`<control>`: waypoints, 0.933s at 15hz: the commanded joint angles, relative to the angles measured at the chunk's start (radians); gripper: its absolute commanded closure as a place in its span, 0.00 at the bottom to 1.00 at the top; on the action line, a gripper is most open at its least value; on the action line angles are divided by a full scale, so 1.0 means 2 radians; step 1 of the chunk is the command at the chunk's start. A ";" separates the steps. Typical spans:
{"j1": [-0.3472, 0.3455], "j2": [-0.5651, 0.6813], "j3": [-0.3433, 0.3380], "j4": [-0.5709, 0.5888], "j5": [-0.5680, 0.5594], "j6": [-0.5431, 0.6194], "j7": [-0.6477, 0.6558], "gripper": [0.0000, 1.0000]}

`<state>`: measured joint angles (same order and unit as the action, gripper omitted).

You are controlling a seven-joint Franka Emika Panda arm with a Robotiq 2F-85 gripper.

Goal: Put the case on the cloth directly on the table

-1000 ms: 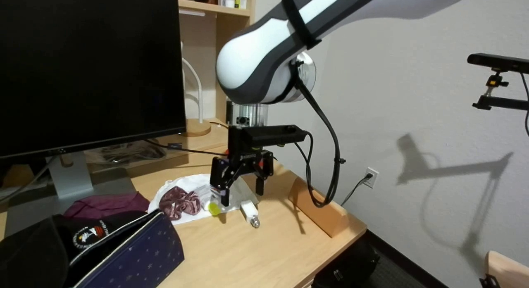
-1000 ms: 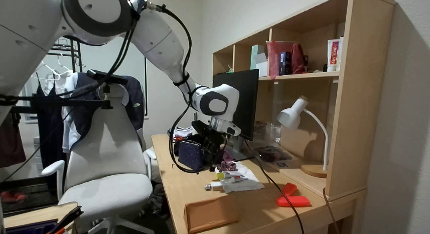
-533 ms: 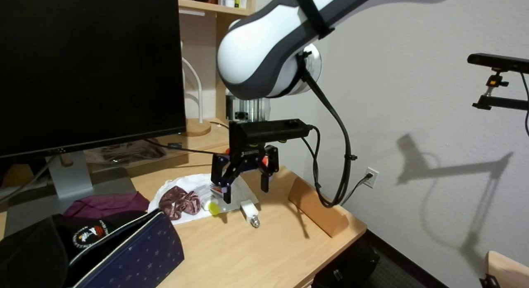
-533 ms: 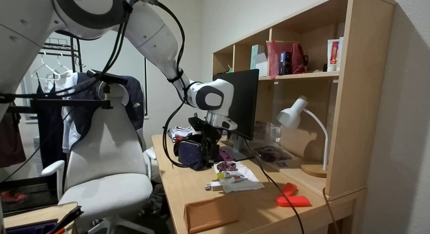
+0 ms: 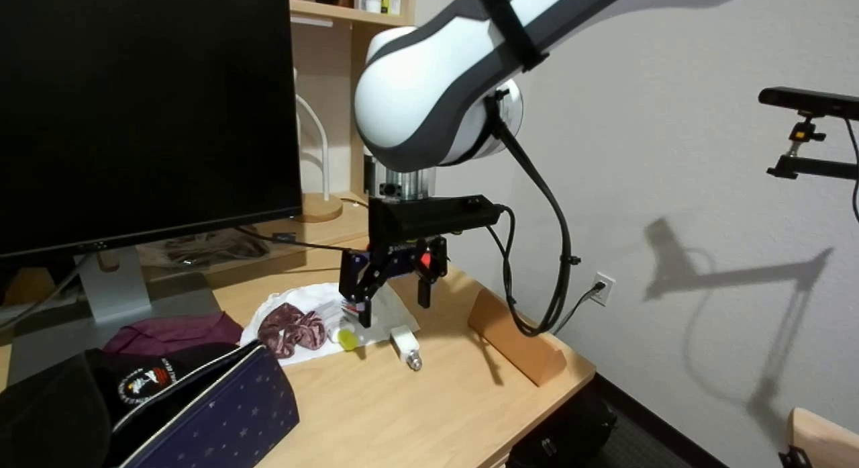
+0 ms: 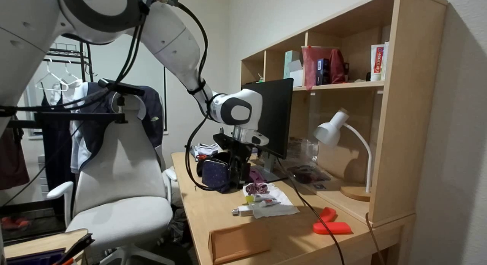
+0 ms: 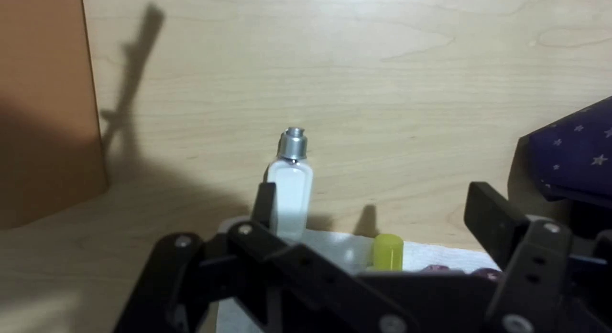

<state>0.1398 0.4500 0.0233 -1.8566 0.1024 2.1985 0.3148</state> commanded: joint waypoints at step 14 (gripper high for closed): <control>0.041 -0.054 -0.042 -0.219 -0.102 0.316 0.057 0.00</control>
<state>0.1901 0.3550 -0.0258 -2.2321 -0.0567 2.7314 0.3787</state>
